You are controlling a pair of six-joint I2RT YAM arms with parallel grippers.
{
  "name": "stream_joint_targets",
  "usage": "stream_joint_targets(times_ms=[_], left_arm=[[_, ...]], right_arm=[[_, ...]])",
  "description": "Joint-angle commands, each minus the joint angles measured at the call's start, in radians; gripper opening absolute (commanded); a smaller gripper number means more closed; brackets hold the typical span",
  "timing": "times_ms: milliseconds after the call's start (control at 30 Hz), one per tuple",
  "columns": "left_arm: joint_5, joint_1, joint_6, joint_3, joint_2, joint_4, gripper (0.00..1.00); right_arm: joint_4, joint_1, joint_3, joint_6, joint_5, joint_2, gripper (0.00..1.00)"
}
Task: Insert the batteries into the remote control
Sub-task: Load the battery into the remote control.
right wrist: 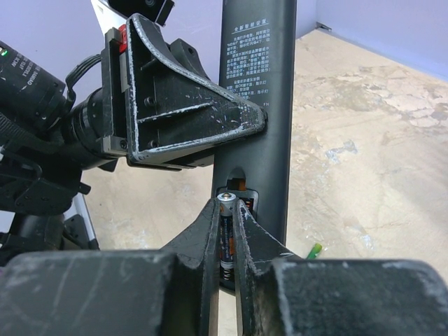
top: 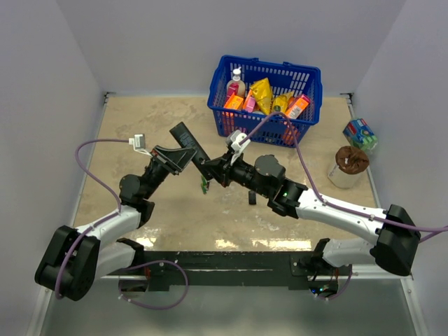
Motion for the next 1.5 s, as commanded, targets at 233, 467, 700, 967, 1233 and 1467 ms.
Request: stream_joint_targets(times_ms=[233, 467, 700, 967, 1233, 1467], left_arm=[[0.020, -0.010, 0.007, 0.049, -0.019, 0.218, 0.00], [0.026, -0.010, 0.009, 0.049, -0.021, 0.222, 0.00], [0.028, -0.010, 0.009, 0.049, -0.019, 0.227, 0.00], [0.029, -0.010, 0.007, 0.047, -0.018, 0.233, 0.00], [0.032, -0.010, 0.001, 0.047, -0.019, 0.233, 0.00], [0.046, -0.010, -0.002, 0.058, -0.022, 0.201, 0.00]], right_arm=[[-0.036, 0.006, 0.015, -0.011, 0.011, -0.028, 0.17], [-0.036, 0.006, 0.025, -0.014, 0.011, -0.031, 0.23], [-0.038, 0.006, 0.026, -0.017, 0.034, -0.039, 0.29], [-0.048, 0.006, 0.034, -0.028, 0.046, -0.060, 0.39], [-0.093, 0.004, 0.057, -0.055, 0.077, -0.094, 0.49], [-0.273, 0.003, 0.161, -0.245, -0.004, -0.160, 0.82]])
